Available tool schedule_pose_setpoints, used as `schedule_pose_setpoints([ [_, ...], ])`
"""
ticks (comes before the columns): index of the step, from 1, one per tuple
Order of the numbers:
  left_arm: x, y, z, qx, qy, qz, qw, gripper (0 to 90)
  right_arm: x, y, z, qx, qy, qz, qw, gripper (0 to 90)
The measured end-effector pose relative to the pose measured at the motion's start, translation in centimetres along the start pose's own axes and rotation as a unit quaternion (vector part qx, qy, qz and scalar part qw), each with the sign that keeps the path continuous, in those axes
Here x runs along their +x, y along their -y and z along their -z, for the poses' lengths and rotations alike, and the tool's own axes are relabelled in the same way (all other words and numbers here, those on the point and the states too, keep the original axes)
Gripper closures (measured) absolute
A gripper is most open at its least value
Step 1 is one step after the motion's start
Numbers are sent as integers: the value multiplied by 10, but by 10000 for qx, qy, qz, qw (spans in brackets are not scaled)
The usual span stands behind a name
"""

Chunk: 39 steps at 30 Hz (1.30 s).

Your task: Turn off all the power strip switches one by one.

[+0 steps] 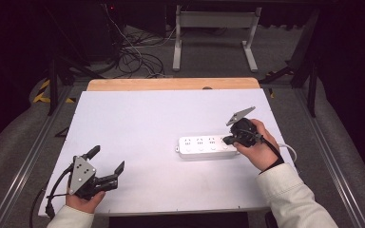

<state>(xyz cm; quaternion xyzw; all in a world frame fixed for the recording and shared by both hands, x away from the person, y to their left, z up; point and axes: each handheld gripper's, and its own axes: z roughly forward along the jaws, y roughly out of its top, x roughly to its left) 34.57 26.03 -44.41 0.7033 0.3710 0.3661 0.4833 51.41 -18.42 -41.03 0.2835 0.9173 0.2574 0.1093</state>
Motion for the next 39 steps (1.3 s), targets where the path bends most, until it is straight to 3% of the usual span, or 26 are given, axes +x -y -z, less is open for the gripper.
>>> schedule_pose_setpoints([
  [6,0,0,0,-2,0,-6,10000,103,-2,-1,-12,283,-37,17,9996,900],
  [18,0,0,0,-5,1,-6,10000,104,-3,-2,-22,545,-40,-14,9985,900],
  [28,0,0,0,-8,4,-7,10000,103,-2,-1,-24,597,5,41,9982,900],
  [39,0,0,0,-7,-4,-23,10000,103,-3,1,-25,550,-146,-125,9983,900],
])
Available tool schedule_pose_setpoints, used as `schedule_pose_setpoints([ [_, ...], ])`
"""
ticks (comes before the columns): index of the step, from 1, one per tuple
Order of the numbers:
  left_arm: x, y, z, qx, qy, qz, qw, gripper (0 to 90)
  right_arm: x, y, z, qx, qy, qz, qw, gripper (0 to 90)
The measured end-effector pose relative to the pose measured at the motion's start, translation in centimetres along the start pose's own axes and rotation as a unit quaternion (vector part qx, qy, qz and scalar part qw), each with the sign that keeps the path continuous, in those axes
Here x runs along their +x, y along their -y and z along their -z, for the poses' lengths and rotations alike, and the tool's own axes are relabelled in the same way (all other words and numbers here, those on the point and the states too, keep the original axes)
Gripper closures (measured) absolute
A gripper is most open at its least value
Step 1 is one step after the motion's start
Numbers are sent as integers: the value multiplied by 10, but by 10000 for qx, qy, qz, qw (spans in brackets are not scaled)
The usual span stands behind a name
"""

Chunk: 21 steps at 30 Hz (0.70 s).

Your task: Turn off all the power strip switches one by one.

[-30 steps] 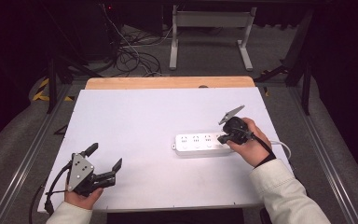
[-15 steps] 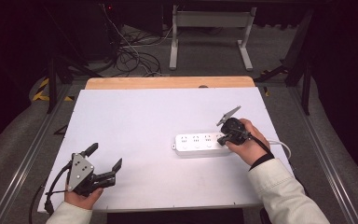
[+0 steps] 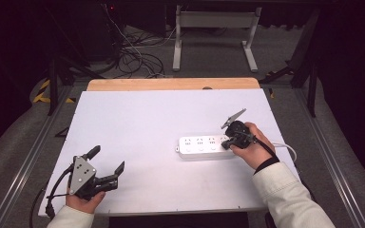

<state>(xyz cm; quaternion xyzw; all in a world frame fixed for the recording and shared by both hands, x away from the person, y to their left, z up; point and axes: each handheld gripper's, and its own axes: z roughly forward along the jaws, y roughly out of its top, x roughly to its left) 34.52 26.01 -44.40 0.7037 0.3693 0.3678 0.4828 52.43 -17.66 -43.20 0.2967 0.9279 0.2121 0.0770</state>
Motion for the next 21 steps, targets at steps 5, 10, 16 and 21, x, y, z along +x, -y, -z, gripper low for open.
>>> schedule_pose_setpoints([
  [5,0,0,0,5,2,-12,10000,104,0,0,0,-2,-12,-35,10000,900],
  [10,0,0,0,4,-3,-16,10000,103,-1,0,0,4,-33,-123,9999,900],
  [16,0,0,0,14,1,0,10000,103,1,0,-1,49,42,-129,9999,900],
  [21,0,0,0,7,1,24,10000,103,3,0,-1,16,122,22,9999,900],
])
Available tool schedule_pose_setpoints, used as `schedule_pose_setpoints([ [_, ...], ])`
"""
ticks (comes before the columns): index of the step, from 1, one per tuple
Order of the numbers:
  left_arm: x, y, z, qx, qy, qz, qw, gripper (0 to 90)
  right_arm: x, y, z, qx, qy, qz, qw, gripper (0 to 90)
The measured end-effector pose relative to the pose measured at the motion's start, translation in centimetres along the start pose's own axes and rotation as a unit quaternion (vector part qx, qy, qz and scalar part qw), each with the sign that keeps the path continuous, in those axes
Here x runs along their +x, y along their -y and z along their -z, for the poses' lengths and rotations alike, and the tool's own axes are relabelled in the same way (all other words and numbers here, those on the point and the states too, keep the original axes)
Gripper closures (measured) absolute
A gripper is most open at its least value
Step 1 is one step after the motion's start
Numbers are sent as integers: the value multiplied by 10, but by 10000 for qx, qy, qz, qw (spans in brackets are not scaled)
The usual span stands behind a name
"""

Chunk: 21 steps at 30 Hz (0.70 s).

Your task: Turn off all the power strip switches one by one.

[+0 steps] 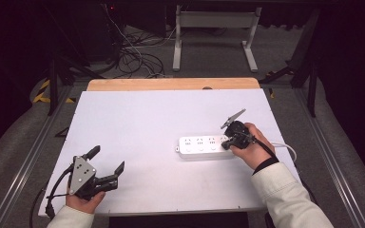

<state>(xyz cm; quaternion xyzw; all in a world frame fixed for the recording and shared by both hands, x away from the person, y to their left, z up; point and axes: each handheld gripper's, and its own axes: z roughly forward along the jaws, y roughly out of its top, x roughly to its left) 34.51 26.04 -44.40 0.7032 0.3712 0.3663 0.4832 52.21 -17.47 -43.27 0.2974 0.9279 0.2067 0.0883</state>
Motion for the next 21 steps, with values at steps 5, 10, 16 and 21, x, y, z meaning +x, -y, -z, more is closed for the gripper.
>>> schedule_pose_setpoints([
  [5,0,0,-1,9,-9,3,10000,103,-1,3,28,-1162,-229,-105,9929,900],
  [10,0,0,-1,5,-9,-3,10000,103,3,5,41,-1431,-153,0,9896,900],
  [16,0,0,-1,2,-5,-13,10000,104,6,5,47,-1627,-128,83,9866,900],
  [21,0,0,-1,0,-11,-1,10000,103,7,3,47,-1614,-138,115,9867,900],
])
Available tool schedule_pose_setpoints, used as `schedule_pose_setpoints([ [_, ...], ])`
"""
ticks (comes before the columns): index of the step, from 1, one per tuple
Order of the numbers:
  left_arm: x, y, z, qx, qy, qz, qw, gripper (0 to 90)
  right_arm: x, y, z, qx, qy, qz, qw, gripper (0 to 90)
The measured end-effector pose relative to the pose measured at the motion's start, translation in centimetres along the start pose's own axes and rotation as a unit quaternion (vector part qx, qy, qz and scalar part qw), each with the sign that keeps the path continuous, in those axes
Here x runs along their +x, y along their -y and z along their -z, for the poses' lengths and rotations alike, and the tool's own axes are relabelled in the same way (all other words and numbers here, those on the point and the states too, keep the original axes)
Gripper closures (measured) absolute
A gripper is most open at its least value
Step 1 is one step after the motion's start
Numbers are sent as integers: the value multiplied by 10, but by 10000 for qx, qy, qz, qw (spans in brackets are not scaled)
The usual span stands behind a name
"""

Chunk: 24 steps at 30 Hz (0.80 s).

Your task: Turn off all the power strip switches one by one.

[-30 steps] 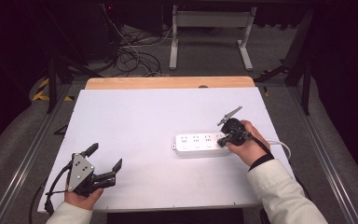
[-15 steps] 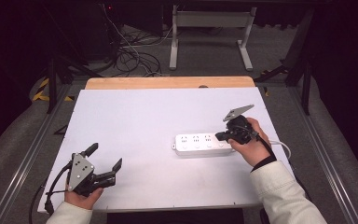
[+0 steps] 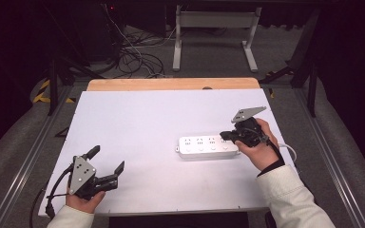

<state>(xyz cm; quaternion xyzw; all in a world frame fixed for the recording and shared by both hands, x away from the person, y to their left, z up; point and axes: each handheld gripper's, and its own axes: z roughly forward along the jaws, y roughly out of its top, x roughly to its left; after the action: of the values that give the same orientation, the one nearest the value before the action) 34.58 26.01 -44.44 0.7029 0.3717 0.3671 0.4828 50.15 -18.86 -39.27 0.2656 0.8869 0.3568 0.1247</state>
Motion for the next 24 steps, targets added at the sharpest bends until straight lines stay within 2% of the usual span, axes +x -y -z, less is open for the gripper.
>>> schedule_pose_setpoints([
  [10,0,0,0,-1,1,-11,10000,103,13,-9,-18,64,-217,144,9996,900],
  [18,0,0,1,-12,2,1,10000,103,11,-7,-35,258,-304,101,9992,900],
  [24,0,0,0,-4,3,-1,10000,104,8,-3,-44,459,-264,75,9986,900],
])
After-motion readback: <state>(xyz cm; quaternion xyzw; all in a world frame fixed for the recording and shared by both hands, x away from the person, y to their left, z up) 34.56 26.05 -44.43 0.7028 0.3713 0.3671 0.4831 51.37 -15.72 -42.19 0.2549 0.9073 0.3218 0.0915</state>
